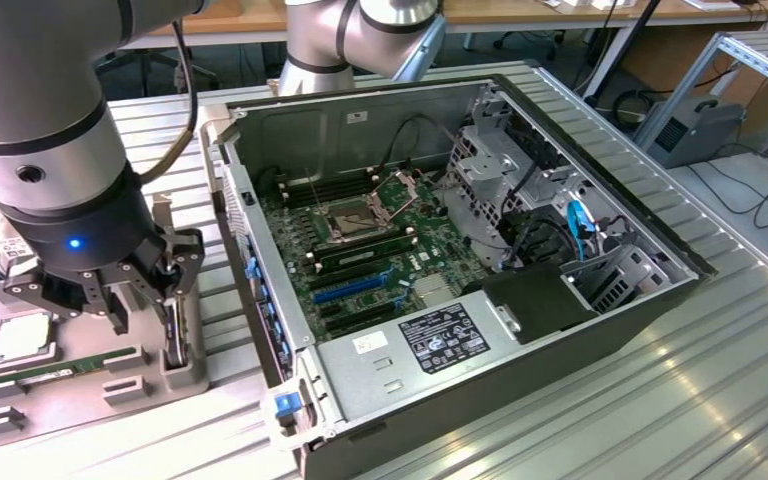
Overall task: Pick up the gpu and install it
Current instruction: 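Pick up the gpu and move the gpu toward the slot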
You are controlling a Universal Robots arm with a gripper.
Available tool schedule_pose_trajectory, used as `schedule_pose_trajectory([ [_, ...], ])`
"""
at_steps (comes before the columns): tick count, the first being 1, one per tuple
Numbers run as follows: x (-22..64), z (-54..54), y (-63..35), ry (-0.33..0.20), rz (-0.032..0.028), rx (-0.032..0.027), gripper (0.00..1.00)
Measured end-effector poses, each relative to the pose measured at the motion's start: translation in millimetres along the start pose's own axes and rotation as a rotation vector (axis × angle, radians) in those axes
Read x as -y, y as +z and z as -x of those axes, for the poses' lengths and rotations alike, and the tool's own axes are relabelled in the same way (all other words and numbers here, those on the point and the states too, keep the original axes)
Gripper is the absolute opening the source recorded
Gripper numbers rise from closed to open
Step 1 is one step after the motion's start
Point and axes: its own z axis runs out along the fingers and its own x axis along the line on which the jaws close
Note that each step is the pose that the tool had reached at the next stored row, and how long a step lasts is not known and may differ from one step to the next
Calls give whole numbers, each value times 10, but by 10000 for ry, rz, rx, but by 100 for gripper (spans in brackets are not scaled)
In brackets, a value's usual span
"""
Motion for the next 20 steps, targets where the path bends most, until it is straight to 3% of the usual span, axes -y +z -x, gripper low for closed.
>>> schedule_pose_trajectory([
  [8,-2,0,24,0,0,1,42],
  [20,-125,94,53,1,-11,1,42],
])
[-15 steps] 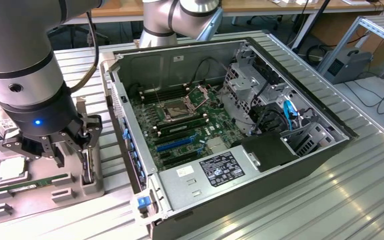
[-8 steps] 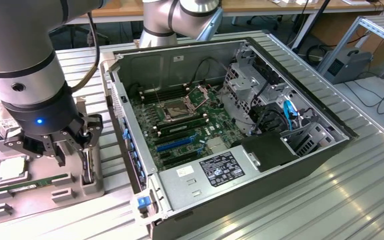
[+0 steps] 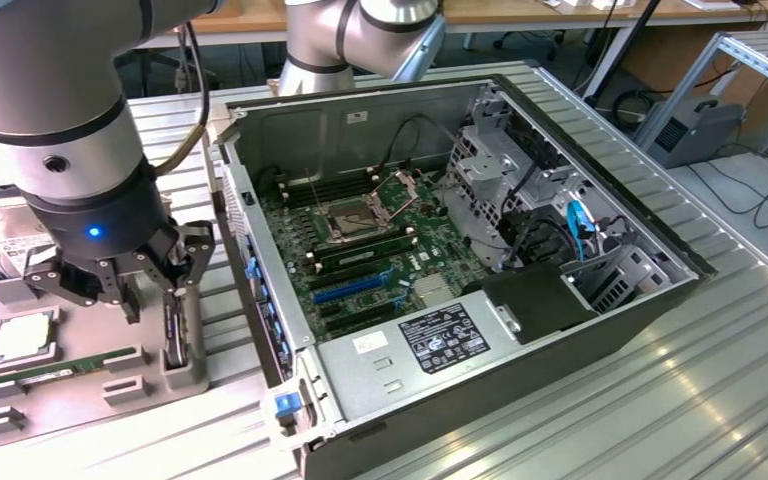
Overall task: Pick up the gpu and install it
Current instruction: 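Pick up the gpu and move the gpu toward the slot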
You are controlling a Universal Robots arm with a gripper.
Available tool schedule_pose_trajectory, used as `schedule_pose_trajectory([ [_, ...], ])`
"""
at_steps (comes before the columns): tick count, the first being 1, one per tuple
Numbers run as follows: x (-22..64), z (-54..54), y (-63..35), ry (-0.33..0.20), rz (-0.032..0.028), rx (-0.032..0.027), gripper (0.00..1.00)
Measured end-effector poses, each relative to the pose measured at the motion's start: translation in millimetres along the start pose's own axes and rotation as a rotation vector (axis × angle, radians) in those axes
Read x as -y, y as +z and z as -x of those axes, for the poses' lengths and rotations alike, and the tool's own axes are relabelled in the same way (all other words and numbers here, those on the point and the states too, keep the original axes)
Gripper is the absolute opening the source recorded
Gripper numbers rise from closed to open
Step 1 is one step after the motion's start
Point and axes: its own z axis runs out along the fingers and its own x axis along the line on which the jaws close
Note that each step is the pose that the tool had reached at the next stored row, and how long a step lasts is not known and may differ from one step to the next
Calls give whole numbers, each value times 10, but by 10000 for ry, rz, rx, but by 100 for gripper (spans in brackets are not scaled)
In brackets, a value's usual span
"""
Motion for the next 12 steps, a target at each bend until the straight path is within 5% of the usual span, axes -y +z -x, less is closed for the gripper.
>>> schedule_pose_trajectory([
  [12,-230,73,136,-3,-84,7,42],
])
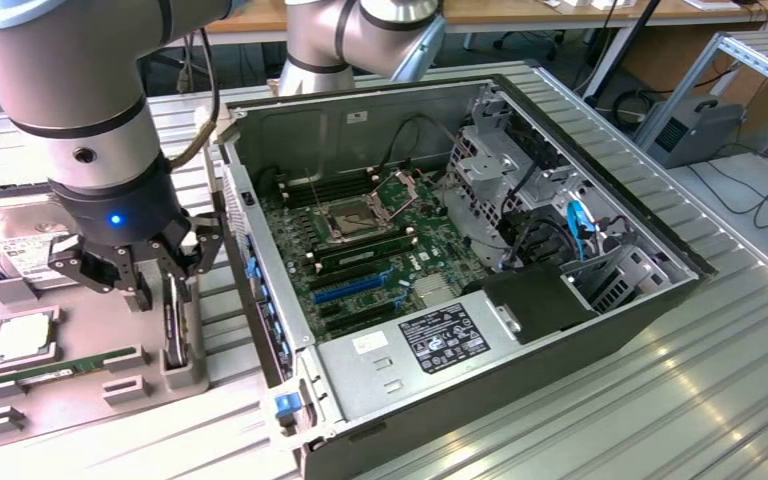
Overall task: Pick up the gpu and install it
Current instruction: 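Pick up the gpu and move the gpu toward the slot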
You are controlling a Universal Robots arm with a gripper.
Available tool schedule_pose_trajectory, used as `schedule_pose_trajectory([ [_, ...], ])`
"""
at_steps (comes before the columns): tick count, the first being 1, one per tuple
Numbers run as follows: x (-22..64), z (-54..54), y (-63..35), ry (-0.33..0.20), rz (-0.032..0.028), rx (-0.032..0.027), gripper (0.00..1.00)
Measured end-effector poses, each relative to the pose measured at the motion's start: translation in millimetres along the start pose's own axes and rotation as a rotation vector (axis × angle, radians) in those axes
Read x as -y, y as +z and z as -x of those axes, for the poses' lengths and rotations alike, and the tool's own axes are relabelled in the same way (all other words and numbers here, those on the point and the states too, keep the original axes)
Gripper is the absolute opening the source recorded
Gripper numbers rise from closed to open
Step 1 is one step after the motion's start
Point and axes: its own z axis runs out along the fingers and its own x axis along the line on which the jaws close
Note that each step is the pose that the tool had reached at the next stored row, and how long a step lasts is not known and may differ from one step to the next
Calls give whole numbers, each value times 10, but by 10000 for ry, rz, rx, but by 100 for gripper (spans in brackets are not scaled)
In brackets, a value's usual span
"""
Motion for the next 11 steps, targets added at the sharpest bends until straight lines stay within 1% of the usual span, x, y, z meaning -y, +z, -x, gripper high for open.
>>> schedule_pose_trajectory([
  [3,-65,-6,32,0,-5,-1,42],
  [8,-120,-12,88,-1,-5,1,42],
  [11,-139,-12,115,-1,-8,-1,42],
])
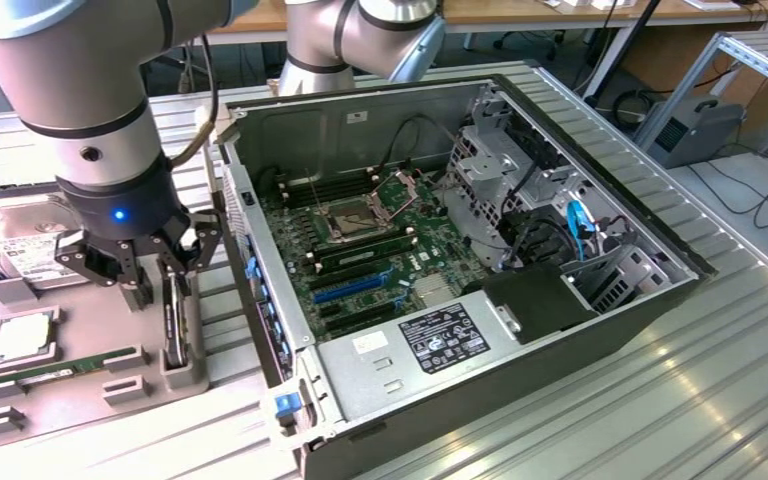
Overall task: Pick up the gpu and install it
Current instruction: 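Pick up the gpu and move the gpu toward the slot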
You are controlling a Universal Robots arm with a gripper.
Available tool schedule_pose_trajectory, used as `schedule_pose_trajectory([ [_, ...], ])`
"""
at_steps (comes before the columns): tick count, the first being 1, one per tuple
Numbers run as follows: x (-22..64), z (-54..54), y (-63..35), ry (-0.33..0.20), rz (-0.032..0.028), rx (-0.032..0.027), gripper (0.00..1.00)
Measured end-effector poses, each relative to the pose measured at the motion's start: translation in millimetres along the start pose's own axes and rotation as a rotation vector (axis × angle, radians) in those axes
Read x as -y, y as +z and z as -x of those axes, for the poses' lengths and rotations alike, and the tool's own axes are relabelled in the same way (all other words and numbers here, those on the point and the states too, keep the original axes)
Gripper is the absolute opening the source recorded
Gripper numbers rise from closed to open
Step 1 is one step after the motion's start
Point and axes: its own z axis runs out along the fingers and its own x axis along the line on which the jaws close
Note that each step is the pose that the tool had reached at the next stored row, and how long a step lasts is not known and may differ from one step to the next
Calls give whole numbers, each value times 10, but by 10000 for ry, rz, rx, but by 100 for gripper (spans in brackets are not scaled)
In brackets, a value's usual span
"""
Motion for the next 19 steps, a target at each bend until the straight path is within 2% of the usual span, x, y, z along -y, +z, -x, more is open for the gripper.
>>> schedule_pose_trajectory([
  [6,-41,6,38,0,2,2,42],
  [19,-42,6,54,0,1,1,41],
])
